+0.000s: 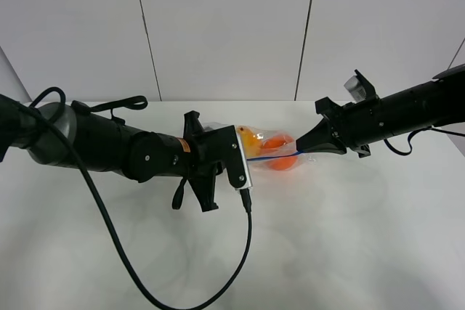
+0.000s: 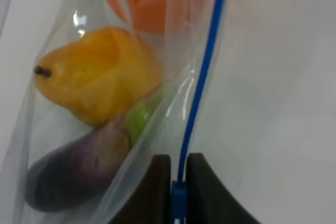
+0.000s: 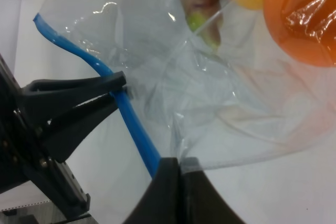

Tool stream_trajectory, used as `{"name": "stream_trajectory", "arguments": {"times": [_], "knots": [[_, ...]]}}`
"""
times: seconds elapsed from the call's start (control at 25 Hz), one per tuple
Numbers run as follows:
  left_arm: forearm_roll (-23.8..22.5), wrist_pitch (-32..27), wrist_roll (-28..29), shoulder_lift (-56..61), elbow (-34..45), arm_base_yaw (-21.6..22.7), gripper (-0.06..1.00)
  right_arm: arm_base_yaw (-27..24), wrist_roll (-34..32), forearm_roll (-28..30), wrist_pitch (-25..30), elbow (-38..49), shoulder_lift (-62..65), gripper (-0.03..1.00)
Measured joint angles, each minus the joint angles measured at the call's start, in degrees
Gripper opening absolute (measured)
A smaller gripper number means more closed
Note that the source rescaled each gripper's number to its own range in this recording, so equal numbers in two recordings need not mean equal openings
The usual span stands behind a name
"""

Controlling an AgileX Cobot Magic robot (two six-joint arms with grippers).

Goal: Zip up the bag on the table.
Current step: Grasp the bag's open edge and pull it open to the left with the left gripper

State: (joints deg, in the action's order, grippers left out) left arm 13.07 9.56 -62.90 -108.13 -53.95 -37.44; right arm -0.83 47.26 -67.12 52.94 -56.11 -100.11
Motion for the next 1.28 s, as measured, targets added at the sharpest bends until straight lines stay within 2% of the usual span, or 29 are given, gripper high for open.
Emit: {"name": "stream_trajectory", "arguments": {"times": [0.36, 1.28], "knots": [[0.0, 0.0, -2.0, 0.0, 0.0, 0.7, 0.00, 0.0, 0.0, 0.1, -0.3, 0.0, 0.0, 0.00], [0.0, -0.4, -2.0, 0.0, 0.0, 12.0, 0.00, 0.0, 0.0, 0.1, -0.9, 0.0, 0.0, 0.00]]}}
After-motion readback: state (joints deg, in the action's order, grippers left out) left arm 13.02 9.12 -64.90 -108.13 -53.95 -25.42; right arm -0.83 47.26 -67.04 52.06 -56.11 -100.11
